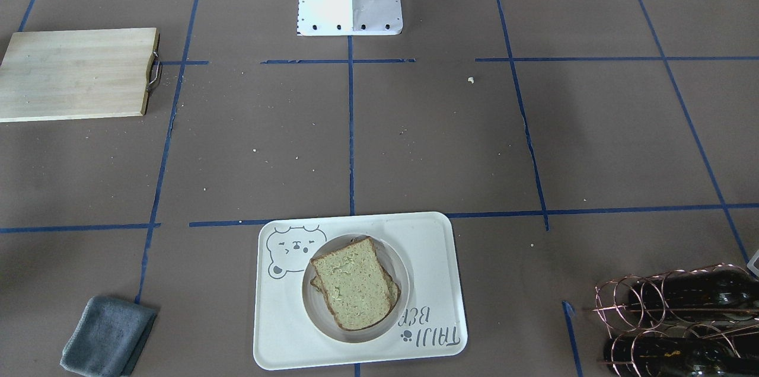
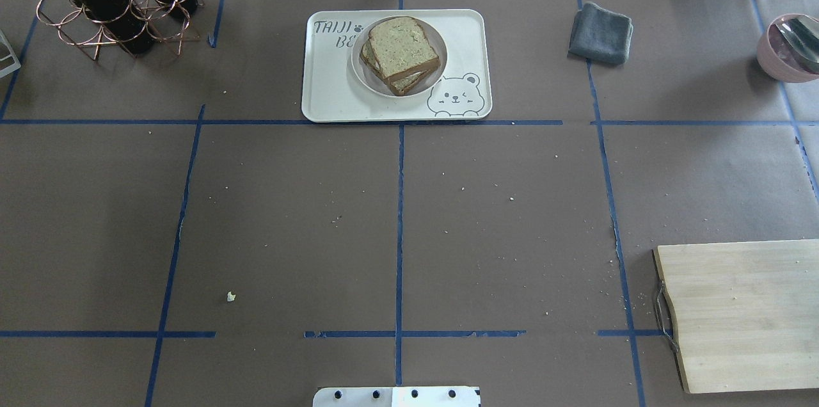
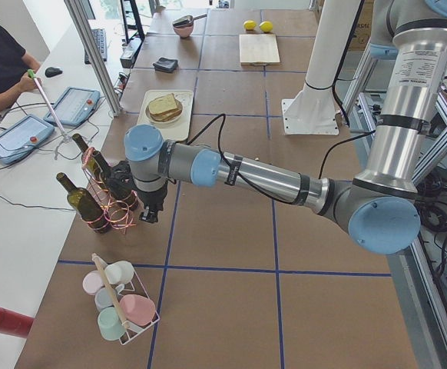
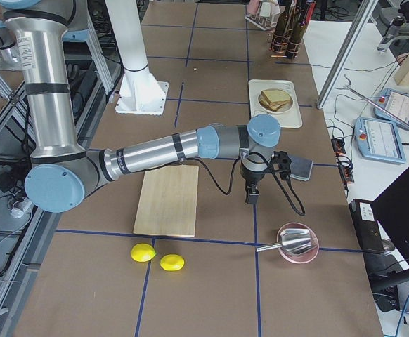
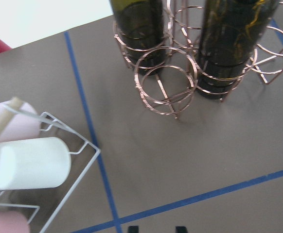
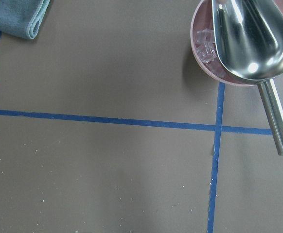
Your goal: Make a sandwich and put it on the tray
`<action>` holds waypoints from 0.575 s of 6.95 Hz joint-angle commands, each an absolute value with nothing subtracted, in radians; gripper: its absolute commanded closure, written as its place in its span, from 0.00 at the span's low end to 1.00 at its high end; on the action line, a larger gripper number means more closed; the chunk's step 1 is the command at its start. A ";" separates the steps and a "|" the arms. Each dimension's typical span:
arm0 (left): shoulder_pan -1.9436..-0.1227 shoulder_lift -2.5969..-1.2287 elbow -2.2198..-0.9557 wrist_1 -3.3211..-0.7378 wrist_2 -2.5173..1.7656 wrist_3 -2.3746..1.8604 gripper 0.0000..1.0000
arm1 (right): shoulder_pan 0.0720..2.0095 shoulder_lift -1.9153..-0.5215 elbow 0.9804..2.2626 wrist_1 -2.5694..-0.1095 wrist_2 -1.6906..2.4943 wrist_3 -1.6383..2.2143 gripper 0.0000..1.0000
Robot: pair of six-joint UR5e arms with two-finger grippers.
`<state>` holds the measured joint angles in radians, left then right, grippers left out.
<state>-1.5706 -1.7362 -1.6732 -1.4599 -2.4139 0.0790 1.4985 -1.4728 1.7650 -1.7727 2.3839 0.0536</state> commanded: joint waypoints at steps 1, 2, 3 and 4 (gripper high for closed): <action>-1.577 -1.625 -1.741 -1.420 -2.451 0.103 0.00 | 1.500 -1.488 1.770 -1.773 2.376 0.043 0.00; -1.575 -1.579 -1.730 -1.489 -2.451 0.103 0.00 | 1.500 -1.499 1.766 -1.772 2.378 0.041 0.00; -1.574 -1.544 -1.683 -1.511 -2.457 0.104 0.00 | 1.500 -1.502 1.764 -1.772 2.376 0.041 0.00; -1.575 -1.545 -1.716 -1.578 -2.460 0.101 0.00 | 1.500 -1.511 1.764 -1.772 2.375 0.041 0.00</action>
